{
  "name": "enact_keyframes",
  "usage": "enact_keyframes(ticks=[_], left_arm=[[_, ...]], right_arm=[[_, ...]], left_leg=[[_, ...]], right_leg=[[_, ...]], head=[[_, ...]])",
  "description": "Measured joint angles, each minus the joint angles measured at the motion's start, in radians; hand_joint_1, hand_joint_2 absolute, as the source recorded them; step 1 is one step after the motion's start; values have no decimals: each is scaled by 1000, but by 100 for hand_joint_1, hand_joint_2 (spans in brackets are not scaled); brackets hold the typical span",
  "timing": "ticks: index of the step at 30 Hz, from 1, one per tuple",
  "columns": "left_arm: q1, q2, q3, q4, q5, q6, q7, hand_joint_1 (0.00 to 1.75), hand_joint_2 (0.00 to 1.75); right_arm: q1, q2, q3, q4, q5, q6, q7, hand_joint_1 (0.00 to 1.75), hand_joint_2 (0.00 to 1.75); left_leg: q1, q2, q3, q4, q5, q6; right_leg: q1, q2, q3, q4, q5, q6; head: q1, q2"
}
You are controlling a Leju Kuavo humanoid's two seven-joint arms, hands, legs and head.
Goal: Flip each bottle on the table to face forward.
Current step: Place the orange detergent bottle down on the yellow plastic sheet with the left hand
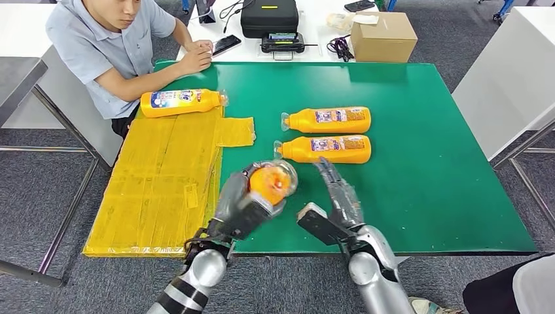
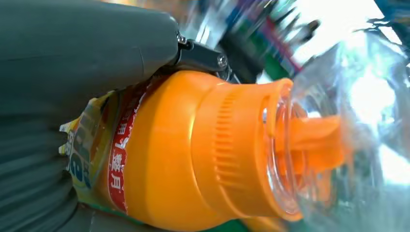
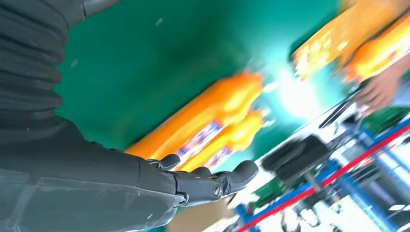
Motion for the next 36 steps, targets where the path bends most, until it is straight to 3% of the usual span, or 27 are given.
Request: enact_keyframes(ticks=[3, 21, 30, 36], left_arm=[[17, 2, 30, -46, -128, -5, 16, 175, 175], [44, 3, 83, -122, -152, -8, 30, 175, 175], [9, 28, 144, -110, -694, -29, 273, 175, 175], [-131, 95, 133, 139, -813, -15, 443, 175, 175]], right_arm=[[22, 14, -32, -33, 27, 2, -3, 0, 175], [47, 37, -81, -80, 35, 2, -4, 0, 175], [43, 39, -86, -82, 31, 5, -26, 0, 175], [-3, 39, -80, -47, -2, 5, -61, 0, 175]], left_leg=[[0, 0, 0, 0, 0, 0], [0, 0, 0, 0, 0, 0], [0, 0, 1, 0, 1, 0], [0, 0, 1, 0, 2, 0]], right_leg=[[0, 0, 0, 0, 0, 0], [0, 0, 0, 0, 0, 0], [0, 0, 0, 0, 0, 0], [0, 0, 0, 0, 1, 1]], head=[[0, 0], [0, 0], [0, 0], [0, 0]])
